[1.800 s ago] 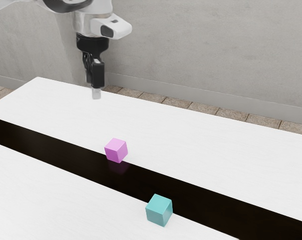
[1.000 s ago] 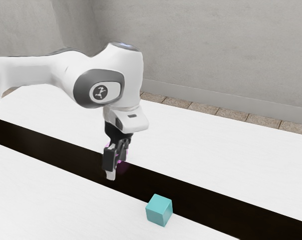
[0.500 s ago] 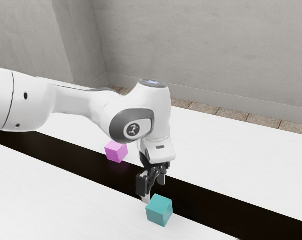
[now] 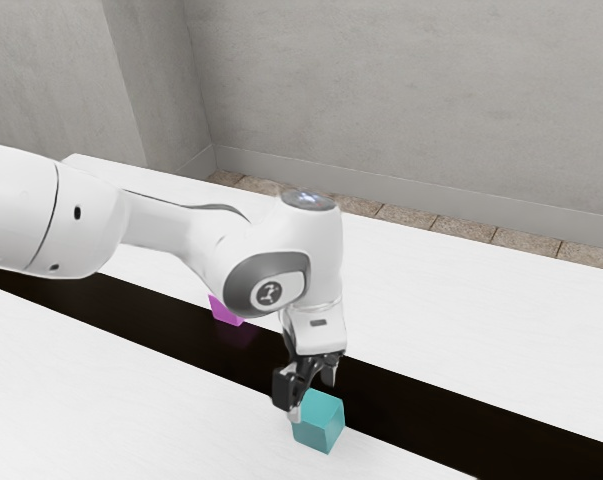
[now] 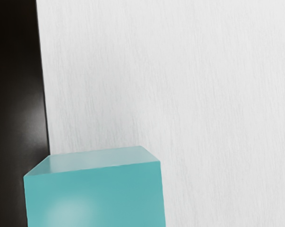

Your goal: Pick up the blue block with one arm, and put the blue block on the pink block with one arm

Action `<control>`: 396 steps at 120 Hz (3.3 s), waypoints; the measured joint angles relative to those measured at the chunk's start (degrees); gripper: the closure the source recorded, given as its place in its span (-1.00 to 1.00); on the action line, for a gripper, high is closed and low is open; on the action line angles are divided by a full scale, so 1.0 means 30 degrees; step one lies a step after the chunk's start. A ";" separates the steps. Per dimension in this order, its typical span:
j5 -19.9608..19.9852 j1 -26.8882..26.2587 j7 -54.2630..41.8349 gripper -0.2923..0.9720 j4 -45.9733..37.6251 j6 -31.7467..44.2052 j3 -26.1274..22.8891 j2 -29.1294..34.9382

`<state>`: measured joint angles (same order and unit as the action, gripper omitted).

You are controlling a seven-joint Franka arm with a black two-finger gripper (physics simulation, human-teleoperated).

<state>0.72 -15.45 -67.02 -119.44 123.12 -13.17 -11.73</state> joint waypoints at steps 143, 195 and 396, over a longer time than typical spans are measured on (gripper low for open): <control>0.0121 0.0540 -0.1181 -0.05 0.0165 0.2222 0.0085 -0.2367; -0.0179 0.2703 -0.1497 -0.02 0.1101 -0.1936 0.0247 0.2306; -0.2636 0.8664 -0.8661 -0.03 1.0396 -0.3453 0.1051 -0.6275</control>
<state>-7.18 10.54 -93.00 -88.25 112.76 -10.02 -30.56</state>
